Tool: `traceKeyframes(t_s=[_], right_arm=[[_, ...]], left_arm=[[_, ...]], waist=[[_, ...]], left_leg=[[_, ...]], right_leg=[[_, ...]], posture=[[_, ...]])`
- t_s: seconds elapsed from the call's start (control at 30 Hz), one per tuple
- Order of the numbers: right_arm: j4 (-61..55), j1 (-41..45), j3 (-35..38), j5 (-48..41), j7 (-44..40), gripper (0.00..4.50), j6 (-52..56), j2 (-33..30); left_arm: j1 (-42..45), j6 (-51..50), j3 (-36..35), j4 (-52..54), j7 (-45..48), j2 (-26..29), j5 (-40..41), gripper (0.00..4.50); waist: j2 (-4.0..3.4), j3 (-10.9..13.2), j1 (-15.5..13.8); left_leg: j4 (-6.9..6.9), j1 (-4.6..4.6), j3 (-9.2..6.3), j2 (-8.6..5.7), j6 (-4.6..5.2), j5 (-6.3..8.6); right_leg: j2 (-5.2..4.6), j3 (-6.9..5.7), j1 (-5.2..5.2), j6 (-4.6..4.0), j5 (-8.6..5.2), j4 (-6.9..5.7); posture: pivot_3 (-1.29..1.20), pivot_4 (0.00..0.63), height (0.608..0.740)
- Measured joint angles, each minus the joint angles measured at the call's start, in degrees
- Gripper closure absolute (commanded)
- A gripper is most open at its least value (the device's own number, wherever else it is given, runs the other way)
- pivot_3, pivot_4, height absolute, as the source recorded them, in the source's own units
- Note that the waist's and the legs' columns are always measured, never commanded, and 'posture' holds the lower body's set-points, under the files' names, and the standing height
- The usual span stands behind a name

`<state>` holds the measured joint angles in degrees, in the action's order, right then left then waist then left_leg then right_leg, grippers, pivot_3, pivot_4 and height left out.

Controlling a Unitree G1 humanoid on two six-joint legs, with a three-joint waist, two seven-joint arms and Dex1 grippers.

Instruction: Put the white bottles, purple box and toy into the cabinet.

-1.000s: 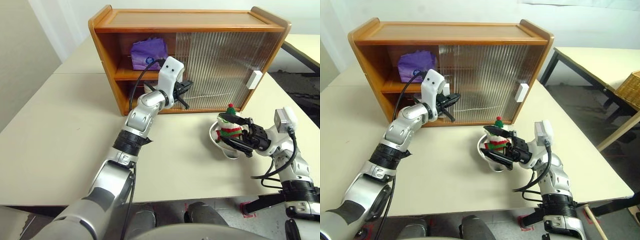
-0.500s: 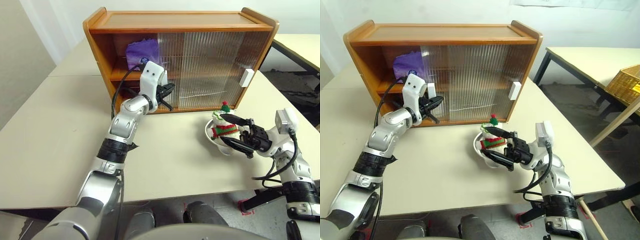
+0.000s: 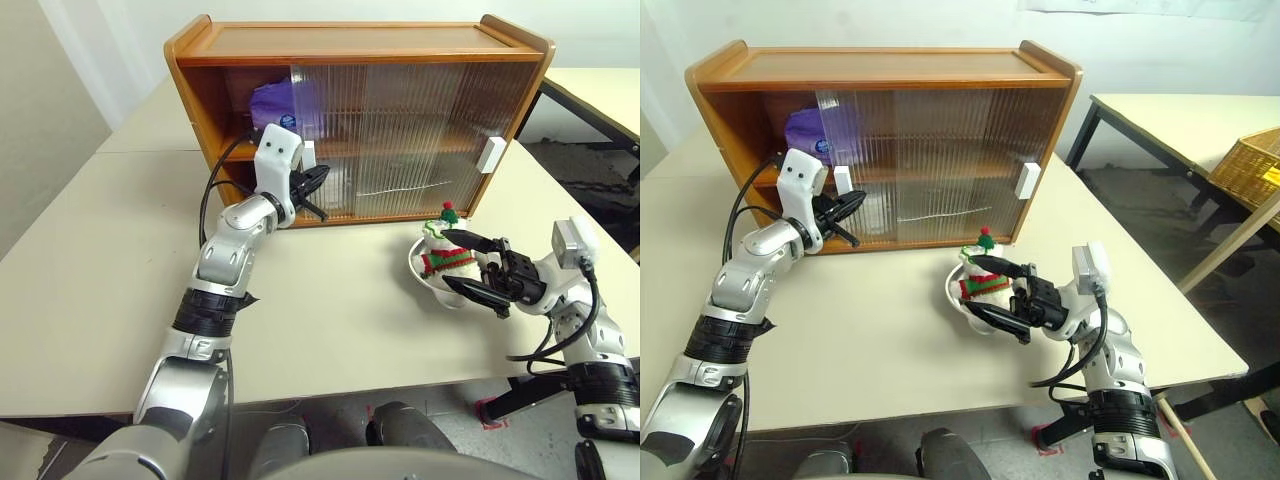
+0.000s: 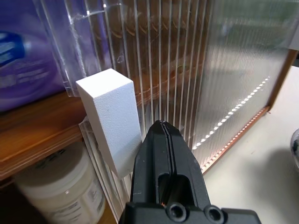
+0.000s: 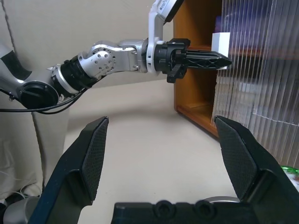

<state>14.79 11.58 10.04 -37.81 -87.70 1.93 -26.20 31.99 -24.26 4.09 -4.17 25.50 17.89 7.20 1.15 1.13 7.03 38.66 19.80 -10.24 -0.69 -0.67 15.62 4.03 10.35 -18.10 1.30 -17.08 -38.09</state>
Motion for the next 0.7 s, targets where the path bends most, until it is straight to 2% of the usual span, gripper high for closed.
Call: traceKeyframes(t_s=[0.63,0.7], right_arm=[[1.41,0.67,-0.03,0.01,-0.73,0.00,0.28,0.03],[1.63,0.96,-0.05,0.02,-0.90,0.00,0.28,0.04]], left_arm=[[-5.24,-0.18,-7.52,3.27,-2.60,6.52,0.97,4.46],[-6.49,-0.25,-8.78,4.38,-2.77,7.42,1.08,4.46]], waist=[[0.04,0.02,-0.81],[0.04,0.02,-1.20]], left_leg=[[-0.48,0.01,-0.07,0.03,-0.29,-0.23],[-0.63,0.02,-0.08,0.03,-0.33,-0.25]], right_leg=[[0.00,0.00,-0.27,-0.20,0.11,-0.05],[0.00,0.00,-0.30,-0.57,0.29,-0.04]], posture=[[-0.10,0.000,0.740],[-0.10,0.000,0.740]])
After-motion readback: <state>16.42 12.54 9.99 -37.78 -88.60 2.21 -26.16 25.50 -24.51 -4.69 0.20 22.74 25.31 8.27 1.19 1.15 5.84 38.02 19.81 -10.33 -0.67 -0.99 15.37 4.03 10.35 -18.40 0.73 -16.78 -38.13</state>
